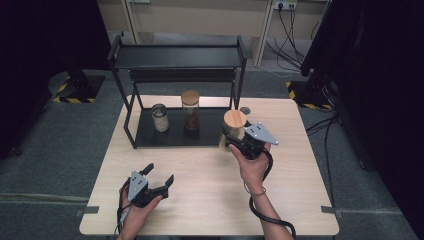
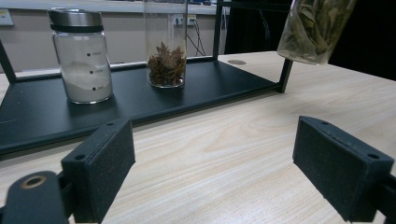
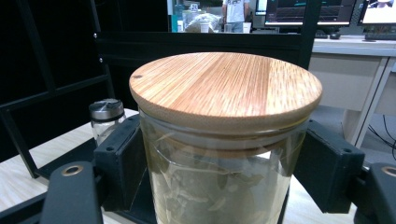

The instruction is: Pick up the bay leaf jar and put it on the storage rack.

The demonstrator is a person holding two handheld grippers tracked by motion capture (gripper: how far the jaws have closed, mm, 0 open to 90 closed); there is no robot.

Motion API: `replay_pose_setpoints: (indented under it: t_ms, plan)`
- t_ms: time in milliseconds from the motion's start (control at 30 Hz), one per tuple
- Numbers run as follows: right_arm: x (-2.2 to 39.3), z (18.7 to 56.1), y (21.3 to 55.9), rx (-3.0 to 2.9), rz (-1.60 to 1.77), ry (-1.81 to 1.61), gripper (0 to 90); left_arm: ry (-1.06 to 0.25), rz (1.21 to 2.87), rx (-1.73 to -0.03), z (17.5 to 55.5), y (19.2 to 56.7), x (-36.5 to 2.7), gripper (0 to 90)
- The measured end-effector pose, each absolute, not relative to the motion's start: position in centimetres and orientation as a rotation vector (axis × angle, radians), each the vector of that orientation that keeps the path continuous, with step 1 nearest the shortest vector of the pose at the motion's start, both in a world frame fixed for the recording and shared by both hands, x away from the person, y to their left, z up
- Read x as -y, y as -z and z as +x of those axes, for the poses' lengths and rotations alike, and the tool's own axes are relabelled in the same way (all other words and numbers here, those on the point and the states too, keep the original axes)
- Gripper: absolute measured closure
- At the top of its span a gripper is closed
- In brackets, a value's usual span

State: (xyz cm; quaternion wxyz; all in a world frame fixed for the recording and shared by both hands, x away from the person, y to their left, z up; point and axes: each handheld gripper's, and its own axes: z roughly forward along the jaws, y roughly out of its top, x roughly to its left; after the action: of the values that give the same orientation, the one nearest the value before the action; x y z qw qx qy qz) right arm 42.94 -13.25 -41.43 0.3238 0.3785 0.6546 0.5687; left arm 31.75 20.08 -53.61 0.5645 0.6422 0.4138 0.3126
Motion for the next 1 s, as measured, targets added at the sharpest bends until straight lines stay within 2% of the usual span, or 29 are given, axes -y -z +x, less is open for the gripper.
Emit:
replay_pose_setpoints:
  t_ms: [1000]
  plan:
    - [10.8, 46.2, 40.8, -1.736, 1.011, -1.486, 25.4, -0.733, 1.509, -0.973, 31.7, 53.6, -20.1, 12.5]
